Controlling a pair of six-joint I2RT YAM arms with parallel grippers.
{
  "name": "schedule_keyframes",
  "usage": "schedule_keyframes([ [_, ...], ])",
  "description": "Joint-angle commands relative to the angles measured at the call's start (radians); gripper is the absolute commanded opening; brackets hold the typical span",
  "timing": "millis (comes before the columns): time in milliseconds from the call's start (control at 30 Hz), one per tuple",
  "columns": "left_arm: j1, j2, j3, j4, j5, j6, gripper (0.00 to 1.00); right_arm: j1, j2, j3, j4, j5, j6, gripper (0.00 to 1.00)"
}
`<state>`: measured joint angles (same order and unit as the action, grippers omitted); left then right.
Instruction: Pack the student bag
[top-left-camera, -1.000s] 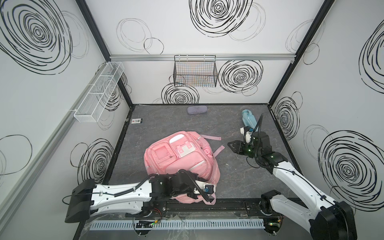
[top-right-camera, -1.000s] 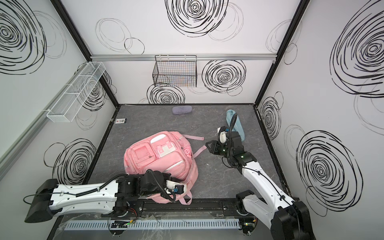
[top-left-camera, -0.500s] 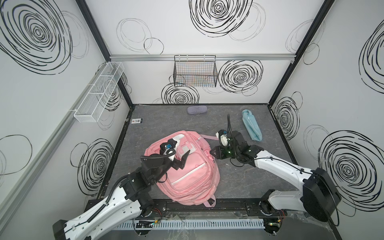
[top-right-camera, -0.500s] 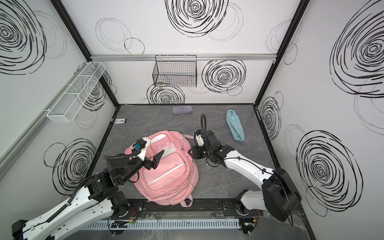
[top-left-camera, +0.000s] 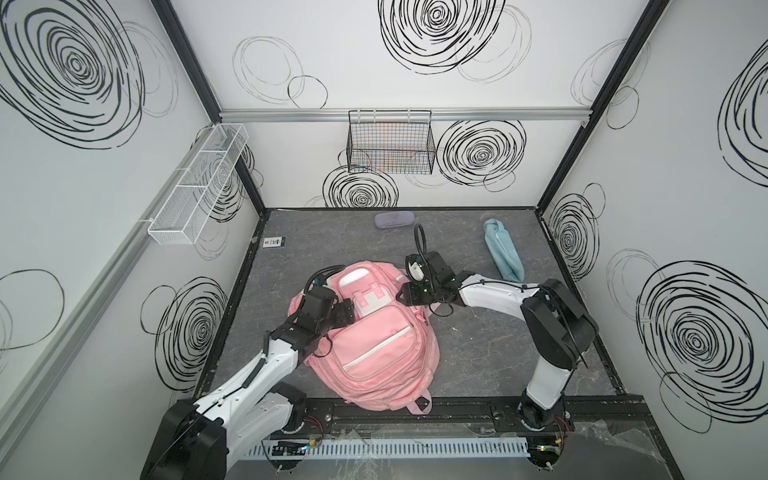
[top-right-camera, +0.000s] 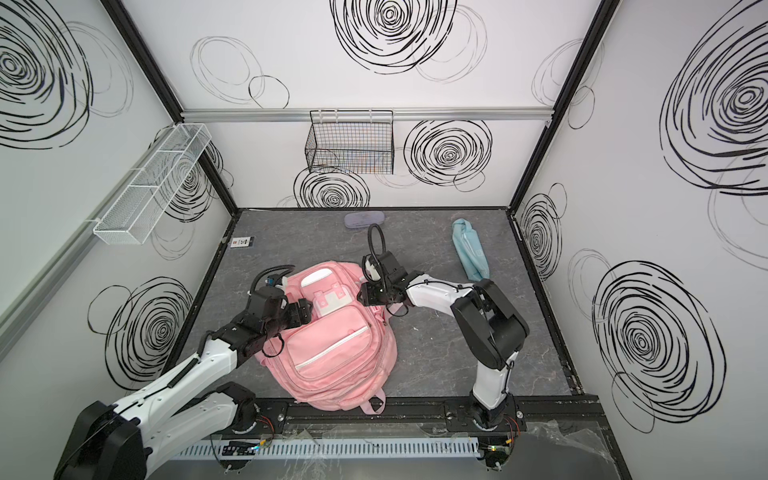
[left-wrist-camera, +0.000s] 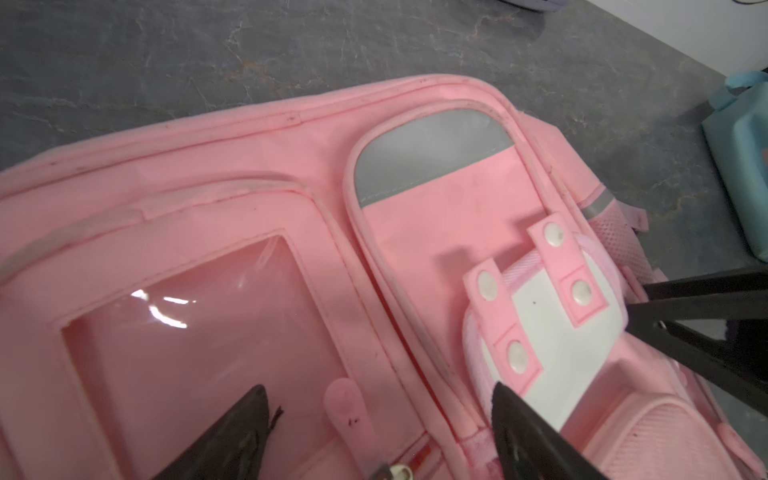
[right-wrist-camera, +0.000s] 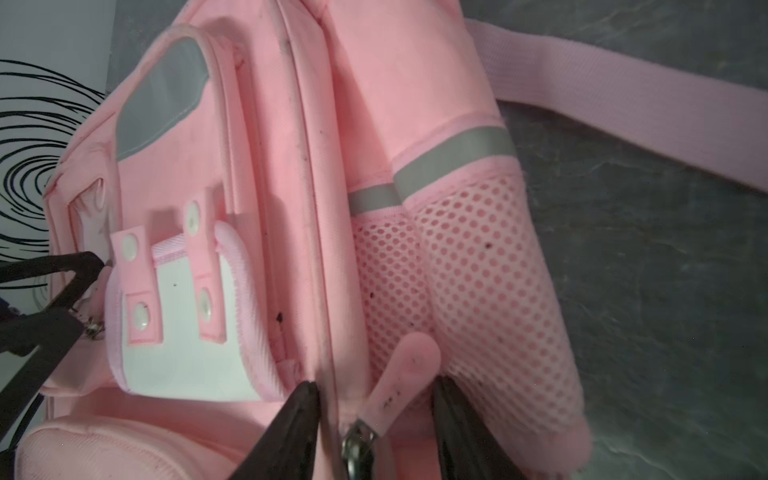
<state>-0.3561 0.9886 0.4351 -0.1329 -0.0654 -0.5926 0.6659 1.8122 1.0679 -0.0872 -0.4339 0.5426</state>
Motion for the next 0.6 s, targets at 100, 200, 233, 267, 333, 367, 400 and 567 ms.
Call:
schedule_keyframes([
  [100, 0.017, 0.031, -0.038, 0.106, 0.043, -0.099, 0.88, -0.033, 0.051, 0.011, 0.045, -0.03, 0.042, 0.5],
  [200, 0.017, 0.045, -0.041, 0.11, 0.036, -0.108, 0.88, -0.046, 0.06, 0.001, 0.077, -0.055, 0.061, 0.5],
  [233, 0.018, 0.048, -0.042, 0.113, 0.033, -0.112, 0.89, -0.049, 0.061, -0.001, 0.084, -0.058, 0.065, 0.49],
  [267, 0.017, 0.049, -0.043, 0.116, 0.031, -0.117, 0.89, -0.051, 0.06, -0.004, 0.089, -0.064, 0.068, 0.48],
  [333, 0.017, 0.047, -0.049, 0.123, 0.026, -0.126, 0.89, -0.056, 0.053, -0.023, 0.126, -0.09, 0.087, 0.43],
  [367, 0.018, 0.045, -0.053, 0.125, 0.023, -0.129, 0.89, -0.06, 0.048, -0.033, 0.146, -0.106, 0.096, 0.4],
  [400, 0.018, 0.044, -0.056, 0.126, 0.019, -0.133, 0.89, -0.062, 0.043, -0.044, 0.172, -0.126, 0.105, 0.35],
  [567, 0.02, 0.032, -0.066, 0.127, 0.001, -0.134, 0.89, -0.061, 0.011, -0.059, 0.218, -0.147, 0.119, 0.23],
])
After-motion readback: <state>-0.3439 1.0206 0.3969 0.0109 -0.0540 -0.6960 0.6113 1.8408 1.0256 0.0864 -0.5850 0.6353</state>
